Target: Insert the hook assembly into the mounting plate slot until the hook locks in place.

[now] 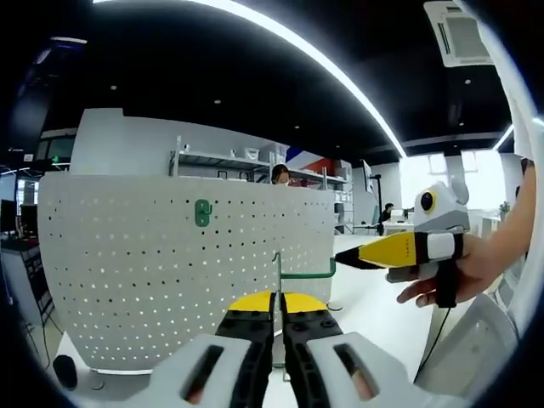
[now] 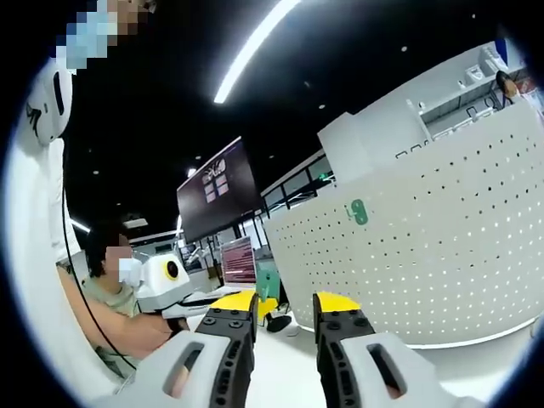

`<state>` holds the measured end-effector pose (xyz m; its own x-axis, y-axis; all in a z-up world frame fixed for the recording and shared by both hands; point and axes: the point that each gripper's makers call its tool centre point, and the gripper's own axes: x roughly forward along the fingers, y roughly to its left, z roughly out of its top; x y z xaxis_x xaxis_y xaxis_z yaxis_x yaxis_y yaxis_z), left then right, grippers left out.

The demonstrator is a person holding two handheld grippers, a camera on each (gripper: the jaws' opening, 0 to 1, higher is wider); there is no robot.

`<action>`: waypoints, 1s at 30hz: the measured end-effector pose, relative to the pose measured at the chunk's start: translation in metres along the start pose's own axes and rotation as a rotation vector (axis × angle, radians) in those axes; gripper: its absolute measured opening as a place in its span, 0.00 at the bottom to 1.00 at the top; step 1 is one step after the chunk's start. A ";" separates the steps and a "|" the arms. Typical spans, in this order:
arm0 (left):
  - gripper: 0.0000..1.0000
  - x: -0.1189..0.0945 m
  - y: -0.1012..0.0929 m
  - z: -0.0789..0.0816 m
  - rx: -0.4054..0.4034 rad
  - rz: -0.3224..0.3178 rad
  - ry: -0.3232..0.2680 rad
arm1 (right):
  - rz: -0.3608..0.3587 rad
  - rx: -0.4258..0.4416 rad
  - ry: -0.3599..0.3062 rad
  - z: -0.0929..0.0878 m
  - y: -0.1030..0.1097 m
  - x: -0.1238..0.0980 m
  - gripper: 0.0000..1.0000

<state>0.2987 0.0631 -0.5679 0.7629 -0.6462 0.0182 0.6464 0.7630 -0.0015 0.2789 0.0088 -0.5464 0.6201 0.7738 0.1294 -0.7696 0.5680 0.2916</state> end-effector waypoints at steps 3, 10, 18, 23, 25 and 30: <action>0.02 0.001 -0.002 -0.001 -0.003 0.004 0.006 | 0.010 0.000 0.004 -0.001 0.004 0.004 0.23; 0.02 0.003 -0.014 0.002 -0.003 -0.003 0.010 | 0.033 0.004 0.004 0.000 0.008 0.010 0.16; 0.02 0.005 -0.018 0.005 -0.014 -0.001 0.006 | 0.036 -0.001 0.010 -0.002 0.011 0.017 0.11; 0.02 0.005 -0.019 0.005 -0.010 0.001 0.006 | 0.039 0.000 0.023 -0.006 0.014 0.021 0.07; 0.02 0.004 -0.020 0.005 -0.012 0.002 0.008 | 0.037 0.001 0.017 -0.005 0.014 0.022 0.06; 0.02 0.004 -0.023 0.005 -0.012 0.001 0.009 | 0.042 -0.010 0.019 -0.005 0.015 0.026 0.04</action>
<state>0.2869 0.0429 -0.5627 0.7636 -0.6457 0.0094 0.6457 0.7634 -0.0135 0.2825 0.0386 -0.5433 0.5846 0.8019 0.1232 -0.7963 0.5380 0.2764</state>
